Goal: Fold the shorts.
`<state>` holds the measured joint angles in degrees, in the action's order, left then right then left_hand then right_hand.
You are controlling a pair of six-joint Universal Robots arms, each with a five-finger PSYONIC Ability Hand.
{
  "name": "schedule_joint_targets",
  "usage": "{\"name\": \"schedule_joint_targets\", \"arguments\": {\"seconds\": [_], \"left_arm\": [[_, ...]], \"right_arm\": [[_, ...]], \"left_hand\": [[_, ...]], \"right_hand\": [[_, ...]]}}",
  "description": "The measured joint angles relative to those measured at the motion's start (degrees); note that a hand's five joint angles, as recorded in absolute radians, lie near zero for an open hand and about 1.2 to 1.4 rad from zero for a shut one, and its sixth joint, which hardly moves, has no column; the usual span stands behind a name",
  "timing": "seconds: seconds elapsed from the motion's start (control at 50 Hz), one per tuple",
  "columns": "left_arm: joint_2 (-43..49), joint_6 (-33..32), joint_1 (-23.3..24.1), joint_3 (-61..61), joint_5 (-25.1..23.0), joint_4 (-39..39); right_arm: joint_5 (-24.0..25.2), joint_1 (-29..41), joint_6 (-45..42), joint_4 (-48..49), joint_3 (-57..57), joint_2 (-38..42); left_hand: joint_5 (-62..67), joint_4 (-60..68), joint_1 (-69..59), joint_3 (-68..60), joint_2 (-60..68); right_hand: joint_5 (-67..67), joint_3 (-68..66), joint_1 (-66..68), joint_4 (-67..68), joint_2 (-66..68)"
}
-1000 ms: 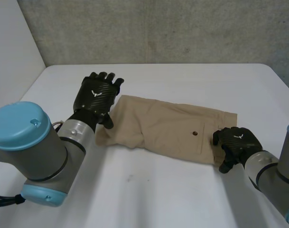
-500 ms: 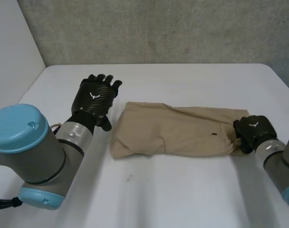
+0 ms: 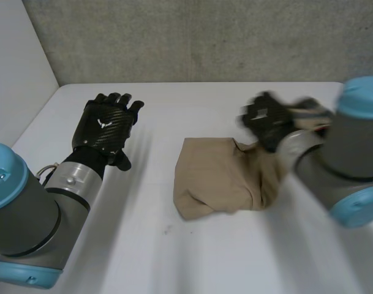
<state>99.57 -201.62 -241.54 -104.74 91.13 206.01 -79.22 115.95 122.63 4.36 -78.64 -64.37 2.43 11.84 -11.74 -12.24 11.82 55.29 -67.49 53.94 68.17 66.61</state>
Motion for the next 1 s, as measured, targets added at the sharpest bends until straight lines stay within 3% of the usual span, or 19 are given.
{"name": "schedule_joint_targets", "arguments": {"seconds": [0.08, 0.1, 0.14, 0.24, 0.3, 0.34, 0.38, 0.54, 0.68, 0.82, 1.0], "left_arm": [[-0.5, 0.0, 0.0, -0.6, 0.0, 0.0], [-0.5, 0.0, 0.0, -0.6, 0.0, 0.0], [-0.7, 0.1, 0.0, -1.1, 0.0, 0.0], [-0.8, 0.2, -0.2, -1.8, 0.0, -0.1], [-0.8, 0.2, -0.7, -2.2, 0.0, 0.0], [-0.7, 0.3, -0.9, -2.1, 0.0, 0.0], [-0.7, 0.3, -1.2, -1.8, -0.1, 0.0], [0.2, 0.5, -0.9, 3.4, -0.2, 0.5], [6.2, 4.0, 4.6, 13.8, -0.2, -0.7], [19.1, 9.6, 9.5, 26.9, 0.1, -10.6], [31.2, 17.1, 10.0, 36.2, 1.1, -25.1]], "right_arm": [[8.9, 8.3, 0.3, 0.2, 3.2, 5.3], [8.9, 8.3, 0.3, 0.2, 3.2, 5.3], [14.6, 11.9, 0.4, 0.3, 4.3, 9.2], [18.7, 14.3, 0.6, 0.3, 5.0, 13.2], [16.8, 14.7, 2.1, 0.3, 5.4, 14.0], [14.5, 14.6, 4.5, 0.3, 5.4, 13.3], [12.2, 14.2, 8.3, 0.3, 5.3, 11.9], [7.5, 10.2, 31.2, 1.0, 2.0, 1.6], [6.7, 3.6, 47.2, 0.3, 0.1, -3.9], [5.4, 0.5, 49.4, -7.0, 4.2, 3.0], [1.9, -0.2, 46.9, -15.9, 11.5, 13.3]], "left_hand": [[0.0, 0.0, 0.0, 0.0, 0.0], [0.0, 0.0, 0.0, 0.0, 0.0], [0.0, 0.0, 0.0, 0.0, 0.0], [0.0, 0.0, 0.0, 0.0, 0.0], [0.0, 0.0, 0.0, 0.0, 0.0], [0.0, 0.0, 0.0, 0.0, 0.0], [0.0, 0.0, 0.0, 0.0, 0.0], [0.0, 0.0, 0.0, 0.0, 0.0], [0.0, 0.0, 0.0, 0.0, 0.0], [0.0, 0.0, 0.0, 0.0, 0.0], [0.0, 0.0, 0.0, 0.0, 0.0]], "right_hand": [[0.2, -0.7, 0.5, 0.0, 0.6], [0.2, -0.7, 0.5, 0.0, 0.6], [0.2, -0.7, 0.5, 0.0, 0.6], [-6.5, 8.4, -4.8, -8.4, -8.1], [-34.6, 37.1, -29.7, -37.8, -36.8], [-45.8, 50.0, -38.7, -50.1, -49.0], [-50.9, 54.6, -42.2, -54.9, -53.5], [-51.9, 55.7, -42.8, -55.4, -54.5], [-51.9, 55.7, -42.8, -55.4, -54.5], [-51.9, 55.7, -42.8, -55.4, -54.5], [-51.9, 55.7, -42.8, -55.4, -54.5]]}}
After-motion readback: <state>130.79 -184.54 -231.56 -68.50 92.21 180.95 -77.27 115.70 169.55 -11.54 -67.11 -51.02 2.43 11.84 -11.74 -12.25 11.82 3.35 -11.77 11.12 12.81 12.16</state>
